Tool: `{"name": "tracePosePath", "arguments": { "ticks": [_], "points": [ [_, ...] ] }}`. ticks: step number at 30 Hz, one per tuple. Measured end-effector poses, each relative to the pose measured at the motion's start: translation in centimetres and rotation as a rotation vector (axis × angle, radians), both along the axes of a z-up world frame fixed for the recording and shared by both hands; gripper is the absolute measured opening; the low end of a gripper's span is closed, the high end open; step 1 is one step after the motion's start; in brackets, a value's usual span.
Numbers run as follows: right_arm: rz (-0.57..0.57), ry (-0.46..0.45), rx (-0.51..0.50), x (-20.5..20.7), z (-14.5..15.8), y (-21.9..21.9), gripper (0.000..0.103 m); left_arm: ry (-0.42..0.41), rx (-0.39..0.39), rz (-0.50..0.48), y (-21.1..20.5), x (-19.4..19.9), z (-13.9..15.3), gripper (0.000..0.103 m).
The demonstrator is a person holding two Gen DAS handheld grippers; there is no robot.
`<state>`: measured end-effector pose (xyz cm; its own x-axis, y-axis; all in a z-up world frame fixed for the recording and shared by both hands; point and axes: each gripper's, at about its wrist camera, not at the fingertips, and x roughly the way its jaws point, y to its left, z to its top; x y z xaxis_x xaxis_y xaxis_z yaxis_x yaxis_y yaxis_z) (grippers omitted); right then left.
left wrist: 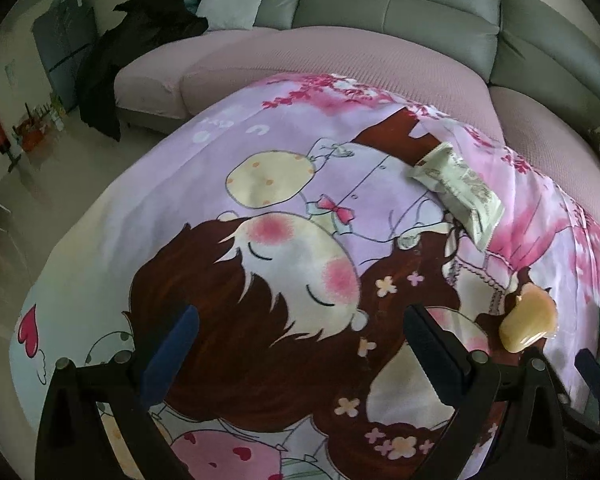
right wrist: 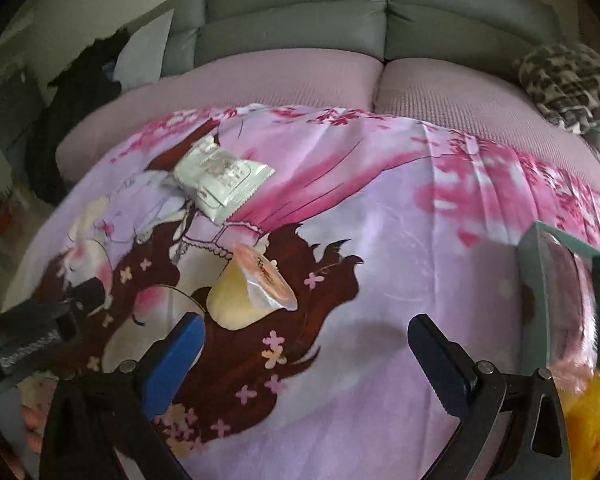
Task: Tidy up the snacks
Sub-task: 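Withdraw both open grippers from the tray back to the remaining snacks, then grasp the jelly cup with the right gripper while the left grasps the white sachet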
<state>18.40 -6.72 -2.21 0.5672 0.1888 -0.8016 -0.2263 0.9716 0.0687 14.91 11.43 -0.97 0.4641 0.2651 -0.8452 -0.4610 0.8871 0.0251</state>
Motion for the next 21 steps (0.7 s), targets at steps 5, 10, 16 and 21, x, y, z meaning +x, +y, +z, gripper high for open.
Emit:
{"name": "tracePosePath", "arguments": {
  "ticks": [5, 10, 16, 21],
  "points": [
    [0.025, -0.002, -0.032, 1.0, -0.7, 1.0, 0.098, 0.010, -0.029, -0.009, 0.2, 0.2, -0.7, 0.102],
    [0.055, -0.016, -0.057, 1.4, -0.8, 1.9, 0.089, 0.012, -0.054, -0.016, 0.4, 0.4, -1.0, 0.102],
    [0.081, -0.032, -0.057, 1.6, -0.7, 2.5, 0.071, 0.016, -0.060, -0.018, 0.3, 0.5, -1.3, 0.102],
    [0.091, -0.032, -0.035, 1.7, -0.5, 2.4, 0.054, 0.016, -0.063, -0.019, 0.3, 0.5, -1.3, 0.102]
  ]
}}
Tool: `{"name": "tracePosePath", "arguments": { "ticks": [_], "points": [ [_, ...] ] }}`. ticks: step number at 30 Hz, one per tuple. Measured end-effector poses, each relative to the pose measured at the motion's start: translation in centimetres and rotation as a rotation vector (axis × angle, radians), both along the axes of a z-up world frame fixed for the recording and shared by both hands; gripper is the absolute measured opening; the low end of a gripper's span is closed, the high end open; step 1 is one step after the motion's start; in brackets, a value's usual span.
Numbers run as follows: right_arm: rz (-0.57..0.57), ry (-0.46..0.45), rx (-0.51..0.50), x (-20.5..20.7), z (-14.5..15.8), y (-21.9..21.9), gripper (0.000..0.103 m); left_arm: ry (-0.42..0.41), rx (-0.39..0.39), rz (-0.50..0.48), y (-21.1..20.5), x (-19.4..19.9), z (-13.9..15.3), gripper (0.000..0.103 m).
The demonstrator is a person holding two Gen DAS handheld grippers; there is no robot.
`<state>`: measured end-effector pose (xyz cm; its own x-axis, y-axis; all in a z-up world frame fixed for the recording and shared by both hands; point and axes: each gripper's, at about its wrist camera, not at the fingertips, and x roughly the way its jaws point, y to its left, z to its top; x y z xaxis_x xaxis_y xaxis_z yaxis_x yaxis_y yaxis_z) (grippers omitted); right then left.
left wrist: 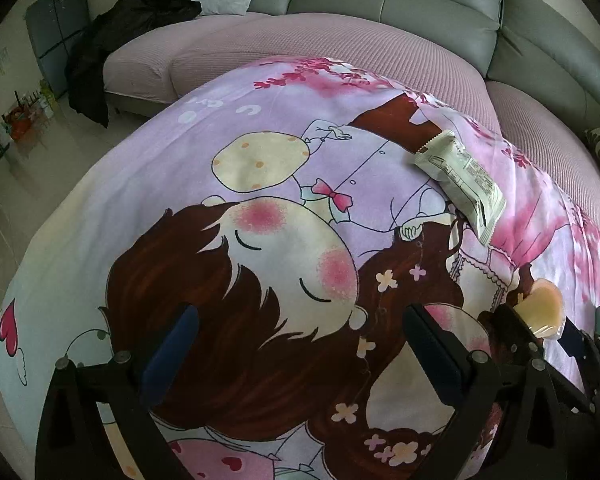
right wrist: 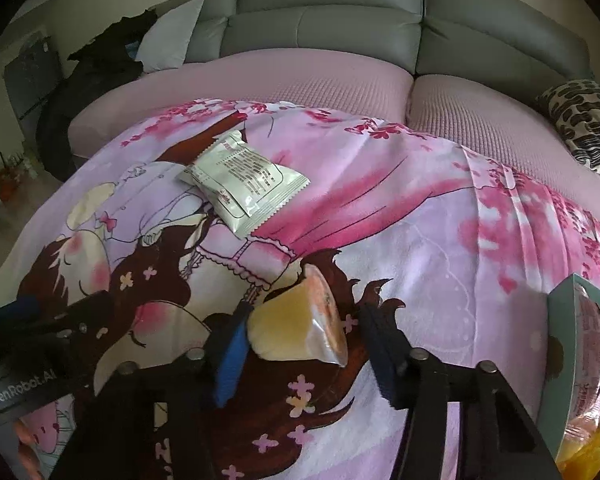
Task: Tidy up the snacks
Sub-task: 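Grasp the jelly cup with the right gripper while the left grasps the white sachet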
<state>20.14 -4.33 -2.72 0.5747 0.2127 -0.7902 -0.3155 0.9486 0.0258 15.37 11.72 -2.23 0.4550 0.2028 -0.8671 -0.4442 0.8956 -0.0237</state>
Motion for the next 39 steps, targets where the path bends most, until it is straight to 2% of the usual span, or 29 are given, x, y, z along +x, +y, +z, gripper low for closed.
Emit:
{"name": "tracePosePath", "arguments": {
  "ticks": [3, 12, 23, 32, 39],
  "points": [
    [-0.003, 0.005, 0.012, 0.0, 0.0, -0.2, 0.048, 0.002, 0.001, -0.004, -0.1, 0.1, 0.0, 0.102],
    [0.021, 0.000, 0.020, -0.4, 0.0, -0.6, 0.048, 0.000, -0.014, -0.031, -0.7, 0.6, -0.1, 0.102],
    [0.053, -0.003, -0.016, -1.0, 0.0, -0.5, 0.050, -0.005, -0.021, -0.030, -0.7, 0.5, 0.1, 0.102],
    [0.055, 0.007, -0.012, -0.9, 0.1, -0.5, 0.047, -0.010, -0.030, -0.040, -1.0, 0.7, 0.1, 0.102],
    [0.048, 0.014, 0.007, -0.7, 0.0, -0.8, 0.047, -0.044, -0.049, -0.090, -1.8, 1.3, 0.6, 0.102]
  ]
}}
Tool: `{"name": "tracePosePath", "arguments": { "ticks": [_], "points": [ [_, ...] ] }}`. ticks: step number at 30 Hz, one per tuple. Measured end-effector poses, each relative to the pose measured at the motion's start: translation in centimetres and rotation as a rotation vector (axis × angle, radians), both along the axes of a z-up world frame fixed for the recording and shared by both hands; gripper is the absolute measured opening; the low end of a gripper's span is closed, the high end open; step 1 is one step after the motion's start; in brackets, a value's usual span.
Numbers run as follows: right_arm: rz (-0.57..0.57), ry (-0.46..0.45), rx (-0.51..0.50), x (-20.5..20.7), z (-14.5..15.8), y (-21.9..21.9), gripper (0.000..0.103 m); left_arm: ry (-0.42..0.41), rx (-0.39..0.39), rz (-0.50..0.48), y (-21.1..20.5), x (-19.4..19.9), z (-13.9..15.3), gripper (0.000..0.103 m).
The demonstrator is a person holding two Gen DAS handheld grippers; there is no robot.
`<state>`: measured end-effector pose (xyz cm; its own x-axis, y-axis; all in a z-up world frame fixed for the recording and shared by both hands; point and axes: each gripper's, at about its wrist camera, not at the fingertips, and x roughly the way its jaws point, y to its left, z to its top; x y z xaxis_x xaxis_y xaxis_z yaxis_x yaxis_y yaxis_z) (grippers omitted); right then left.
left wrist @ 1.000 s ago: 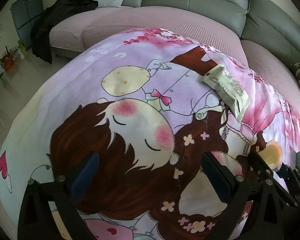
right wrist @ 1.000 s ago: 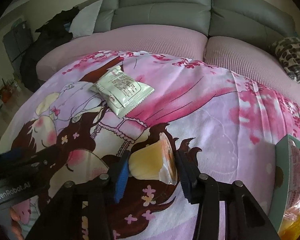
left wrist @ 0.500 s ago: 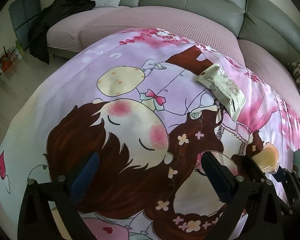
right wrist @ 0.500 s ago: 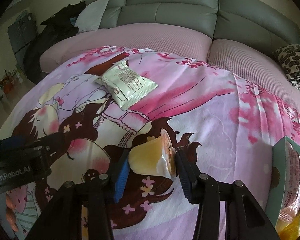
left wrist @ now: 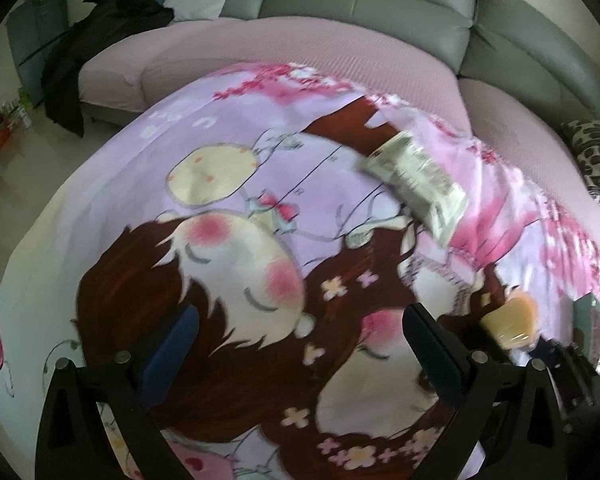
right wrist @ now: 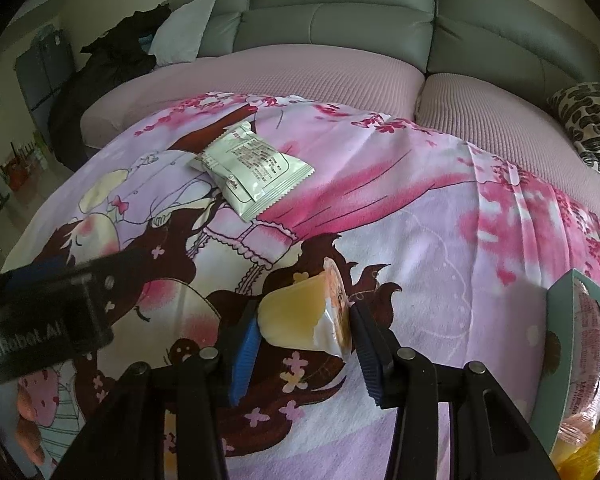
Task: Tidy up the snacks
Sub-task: 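Grasp the jelly cup with the right gripper while the left grasps the white sachet, then carry both items over the tray and open both grippers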
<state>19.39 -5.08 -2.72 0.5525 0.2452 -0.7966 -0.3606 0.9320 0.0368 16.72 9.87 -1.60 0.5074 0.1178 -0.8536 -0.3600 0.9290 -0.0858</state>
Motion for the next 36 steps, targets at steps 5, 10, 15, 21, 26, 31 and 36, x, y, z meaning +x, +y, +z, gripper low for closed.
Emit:
{"name": "tracePosePath", "arguments": {
  "ticks": [5, 10, 15, 21, 26, 31, 36],
  "points": [
    [-0.045, 0.002, 0.011, 0.5, 0.0, -0.9, 0.047, -0.024, -0.044, -0.058, -0.7, 1.6, -0.2, 0.102],
    [-0.116, -0.004, 0.014, 1.0, 0.4, -2.5, 0.047, -0.055, -0.118, -0.104, -1.0, 3.6, 0.1, 0.101],
    [-0.169, 0.001, 0.033, 1.4, 0.7, -4.4, 0.047, -0.066, -0.186, -0.165, -1.9, 7.4, 1.1, 0.098],
    [-0.219, 0.007, 0.057, 1.6, 1.1, -6.2, 0.047, -0.015, -0.258, -0.123, -2.5, 11.8, -0.1, 0.096],
    [-0.248, 0.008, 0.071, 1.3, 1.5, -7.3, 0.047, 0.016, -0.223, -0.069, -2.9, 13.7, -0.5, 0.096],
    [-0.260, -0.014, 0.090, 0.2, 2.7, -8.0, 0.047, 0.055, -0.081, -0.042, -3.7, 14.3, -0.6, 0.074],
    [-0.282, -0.055, 0.129, -1.9, 4.5, -9.3, 0.047, 0.038, -0.070, -0.044, -3.8, 13.1, -0.1, 0.051]
  ]
}}
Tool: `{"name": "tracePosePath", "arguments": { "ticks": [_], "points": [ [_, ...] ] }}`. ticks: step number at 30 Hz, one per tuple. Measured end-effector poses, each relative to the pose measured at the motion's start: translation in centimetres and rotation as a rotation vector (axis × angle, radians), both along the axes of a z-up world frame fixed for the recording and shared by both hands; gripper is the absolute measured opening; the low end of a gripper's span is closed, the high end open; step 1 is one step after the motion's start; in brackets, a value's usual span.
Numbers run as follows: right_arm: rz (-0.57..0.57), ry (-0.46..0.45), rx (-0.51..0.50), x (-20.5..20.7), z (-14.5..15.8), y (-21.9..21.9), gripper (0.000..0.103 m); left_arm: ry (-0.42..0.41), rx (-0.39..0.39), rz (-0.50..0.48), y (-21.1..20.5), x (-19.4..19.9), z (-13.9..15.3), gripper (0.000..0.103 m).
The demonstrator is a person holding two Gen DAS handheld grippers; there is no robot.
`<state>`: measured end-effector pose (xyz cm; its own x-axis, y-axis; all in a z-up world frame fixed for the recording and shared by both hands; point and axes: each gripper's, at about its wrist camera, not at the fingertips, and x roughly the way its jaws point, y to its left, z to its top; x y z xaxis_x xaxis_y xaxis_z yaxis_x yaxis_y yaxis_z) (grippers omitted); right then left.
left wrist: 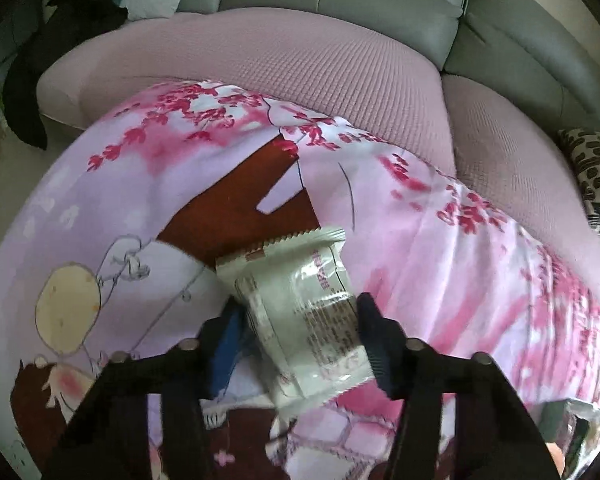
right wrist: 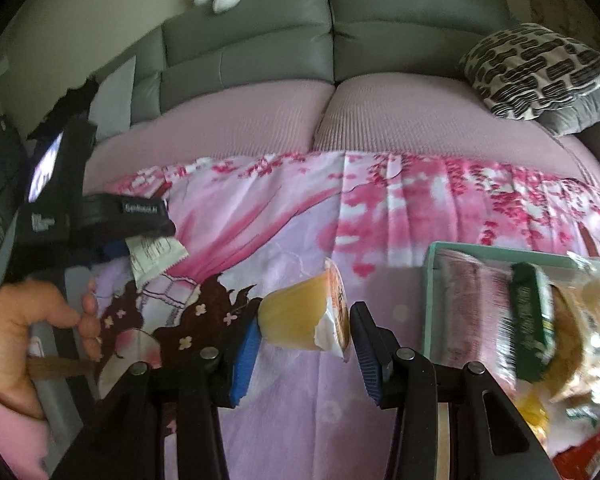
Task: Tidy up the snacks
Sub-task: 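Carry both items over the tray and open both grippers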
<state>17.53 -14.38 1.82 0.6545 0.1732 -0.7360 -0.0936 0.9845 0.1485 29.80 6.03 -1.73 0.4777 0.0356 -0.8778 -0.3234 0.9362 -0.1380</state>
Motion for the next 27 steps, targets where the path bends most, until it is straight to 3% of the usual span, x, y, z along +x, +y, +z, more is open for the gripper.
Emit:
{"name": "tracePosePath", "arguments": {
  "ticks": [6, 13, 19, 27],
  "points": [
    [-0.040, -0.075, -0.021, -3.4, 2.9, -2.8, 0.047, -0.085, -0.088, -0.066, -1.9, -3.5, 2.9, 0.051],
    [-0.217, -0.107, -0.042, -6.9, 5.3, -10.0, 0.047, -0.169, -0.165, -0.278, -10.4, -8.1, 6.8, 0.051],
    [-0.389, -0.070, -0.032, -9.0, 5.4, -17.1, 0.047, -0.182, -0.193, -0.484, -18.6, -11.2, 8.3, 0.051],
    [-0.497, -0.007, 0.006, -10.4, 3.7, -22.1, 0.049, -0.138, -0.207, -0.626, -25.9, -13.5, 8.0, 0.051]
  ]
}}
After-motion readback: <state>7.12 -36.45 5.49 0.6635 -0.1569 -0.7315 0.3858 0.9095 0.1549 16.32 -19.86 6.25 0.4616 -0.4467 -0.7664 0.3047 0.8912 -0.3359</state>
